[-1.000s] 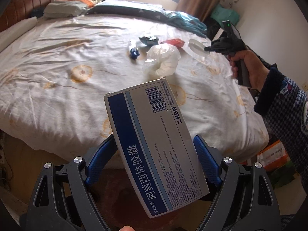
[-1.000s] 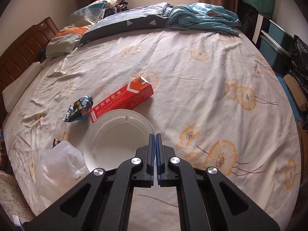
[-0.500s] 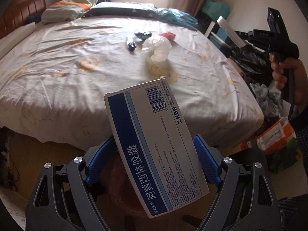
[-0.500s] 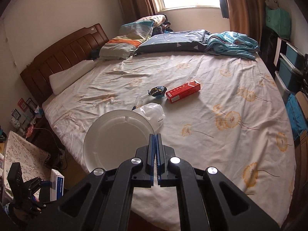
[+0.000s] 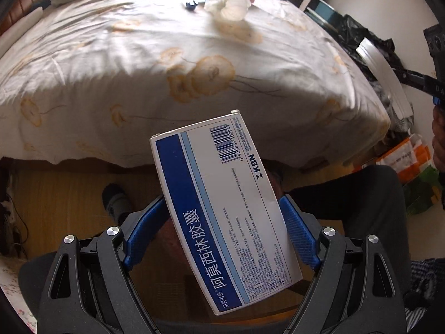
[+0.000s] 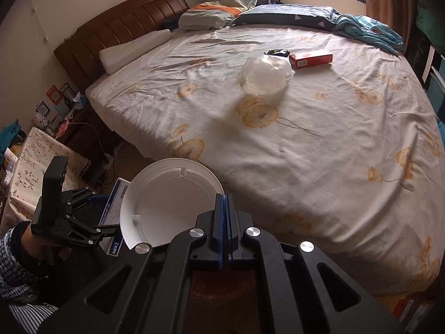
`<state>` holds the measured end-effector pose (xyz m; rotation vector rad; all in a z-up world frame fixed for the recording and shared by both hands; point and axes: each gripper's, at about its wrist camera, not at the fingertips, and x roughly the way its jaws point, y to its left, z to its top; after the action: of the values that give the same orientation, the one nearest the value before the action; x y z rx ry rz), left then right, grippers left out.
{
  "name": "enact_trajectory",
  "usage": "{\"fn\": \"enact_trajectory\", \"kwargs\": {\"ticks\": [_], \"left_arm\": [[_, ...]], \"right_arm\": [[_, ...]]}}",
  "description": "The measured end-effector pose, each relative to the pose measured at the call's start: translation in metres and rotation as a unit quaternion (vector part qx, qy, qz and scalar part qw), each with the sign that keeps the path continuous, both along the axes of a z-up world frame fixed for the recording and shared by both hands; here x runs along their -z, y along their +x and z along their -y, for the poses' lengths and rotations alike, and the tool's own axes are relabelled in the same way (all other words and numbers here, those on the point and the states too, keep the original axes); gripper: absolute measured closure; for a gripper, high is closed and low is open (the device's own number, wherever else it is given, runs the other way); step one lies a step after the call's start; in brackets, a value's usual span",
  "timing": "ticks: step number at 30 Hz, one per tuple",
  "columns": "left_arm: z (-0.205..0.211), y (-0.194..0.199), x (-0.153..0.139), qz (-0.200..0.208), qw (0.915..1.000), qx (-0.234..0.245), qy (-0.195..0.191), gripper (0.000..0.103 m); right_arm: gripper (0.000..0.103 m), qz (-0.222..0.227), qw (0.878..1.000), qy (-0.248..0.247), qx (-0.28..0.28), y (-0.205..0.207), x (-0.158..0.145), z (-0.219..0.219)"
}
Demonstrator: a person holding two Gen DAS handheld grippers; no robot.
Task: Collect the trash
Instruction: 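Carry the medicine box and lid over the red bin while both tools open to drop them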
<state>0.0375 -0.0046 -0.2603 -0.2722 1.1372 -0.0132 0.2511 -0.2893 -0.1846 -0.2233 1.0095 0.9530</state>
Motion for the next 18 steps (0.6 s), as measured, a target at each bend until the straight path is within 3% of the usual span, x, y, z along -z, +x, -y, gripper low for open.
{"fn": "enact_trajectory", "kwargs": {"ticks": [6, 18], "left_arm": [[0.005, 0.001, 0.03, -0.035, 0.9992, 0.017, -0.001, 0.02], [0.01, 0.015, 0.105, -0.116, 0.9924, 0.032, -0.024, 0.02]], "right_arm": [[0.101, -0.021, 0.998, -0.057, -0.035, -0.03, 0.055, -0.012], [0.101, -0.055, 0.984, -0.156, -0.064, -0.038, 0.144, -0.021]]}}
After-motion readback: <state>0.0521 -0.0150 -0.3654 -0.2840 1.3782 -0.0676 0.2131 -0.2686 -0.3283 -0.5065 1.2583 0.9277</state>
